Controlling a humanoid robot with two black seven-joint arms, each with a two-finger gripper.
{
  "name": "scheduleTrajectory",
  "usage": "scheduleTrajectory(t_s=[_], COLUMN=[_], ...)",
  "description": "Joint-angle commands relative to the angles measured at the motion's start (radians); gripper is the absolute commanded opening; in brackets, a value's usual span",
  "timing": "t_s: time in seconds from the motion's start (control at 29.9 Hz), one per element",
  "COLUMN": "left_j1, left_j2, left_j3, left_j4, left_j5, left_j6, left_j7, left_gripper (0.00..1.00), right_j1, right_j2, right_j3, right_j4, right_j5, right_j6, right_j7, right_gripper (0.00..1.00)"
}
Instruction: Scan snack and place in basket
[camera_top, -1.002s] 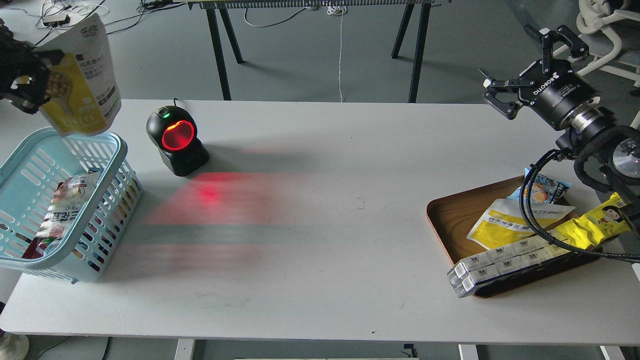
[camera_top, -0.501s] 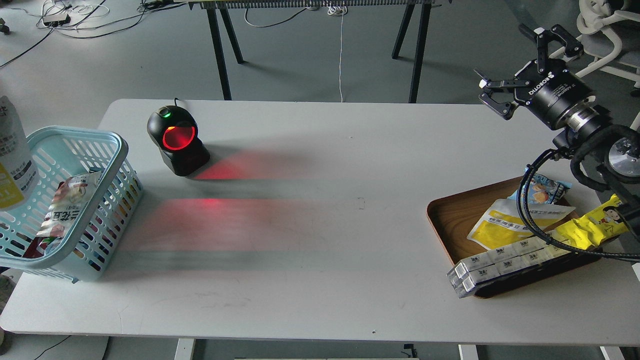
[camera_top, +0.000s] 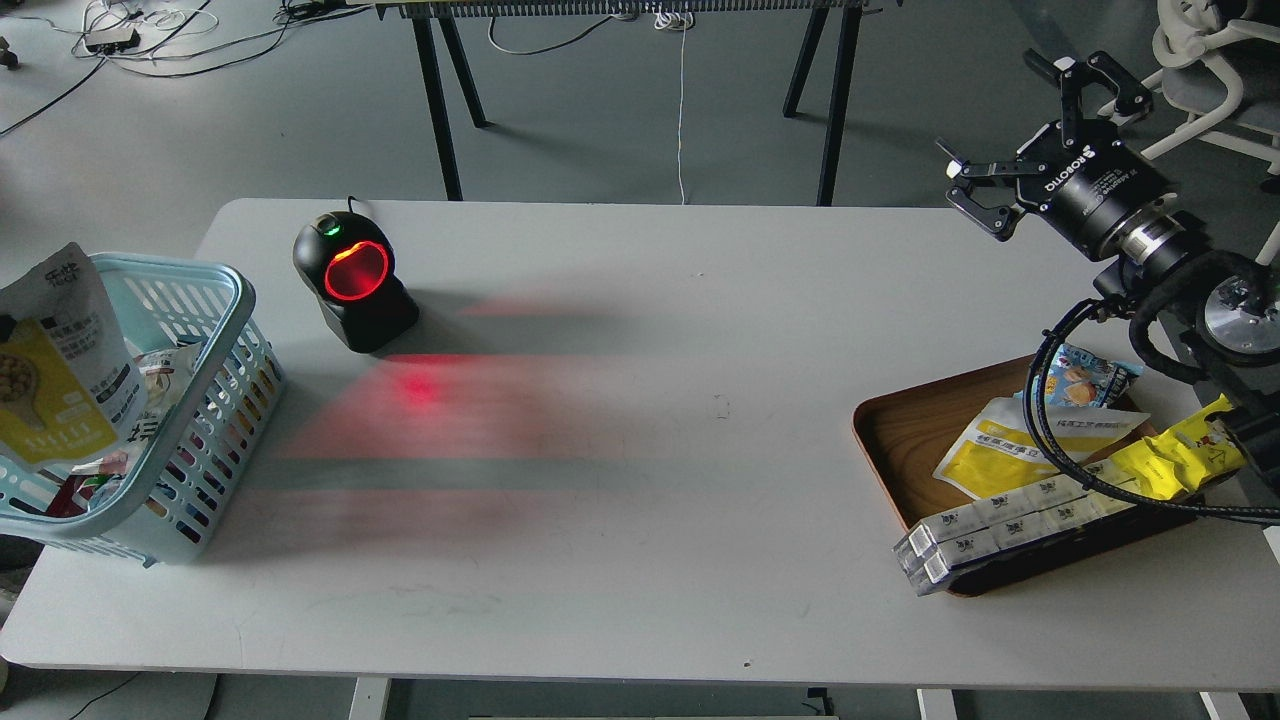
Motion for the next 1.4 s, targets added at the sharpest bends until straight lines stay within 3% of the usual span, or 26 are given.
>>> scheduleTrajectory(t_s=[0.0, 0.2, 0.37, 0.63, 0.77, 0.9, 1.2, 1.37], left_j1=[0.0, 0.0, 0.002, 0.0, -0.004, -0.035, -0.201, -0.265], left_j2=[0.0, 0.0, 0.0, 0.0, 0.0, 0.0, -0.007, -0.138], left_j3=[0.045, 0.104, 0.136, 0.142, 0.137, 0.101, -0.005, -0.059], left_j4=[0.03, 0.039, 0.039, 0.039, 0.037, 0.038, 0.051, 0.12], left_j5=[-0.01, -0.043, -0.044, -0.046, -0.072, -0.124, -0.401, -0.723], left_j6=[0.037, 0.075, 0.101, 0.12, 0.126, 0.137, 0.126, 0.135], left_j7=[0.002, 0.001, -0.002, -0.004, -0.005, -0.013, -0.007, -0.007], left_gripper=[0.0, 0.01, 0.1, 0.51, 0.84, 0.97, 0.99, 0.99], right_j1=[-0.002, -0.003, -0.002, -0.002, -0.002, -0.002, 0.028, 0.048], right_j2=[-0.002, 0.0, 0.002, 0.011, 0.011, 0.011, 0.011, 0.011], right_j3=[0.0, 0.0, 0.0, 0.0, 0.0, 0.0, 0.001, 0.0], right_j4=[0.0, 0.0, -0.002, -0.003, -0.003, 0.0, 0.011, 0.015], right_j5=[0.0, -0.015, -0.02, -0.02, -0.021, -0.021, -0.021, -0.021], right_j6=[0.0, 0.0, 0.0, 0.0, 0.0, 0.0, -0.018, -0.032], right_j7=[0.0, 0.0, 0.0, 0.0, 0.0, -0.001, -0.001, -0.001], right_gripper=[0.97, 0.97, 0.97, 0.97, 0.97, 0.97, 0.97, 0.97])
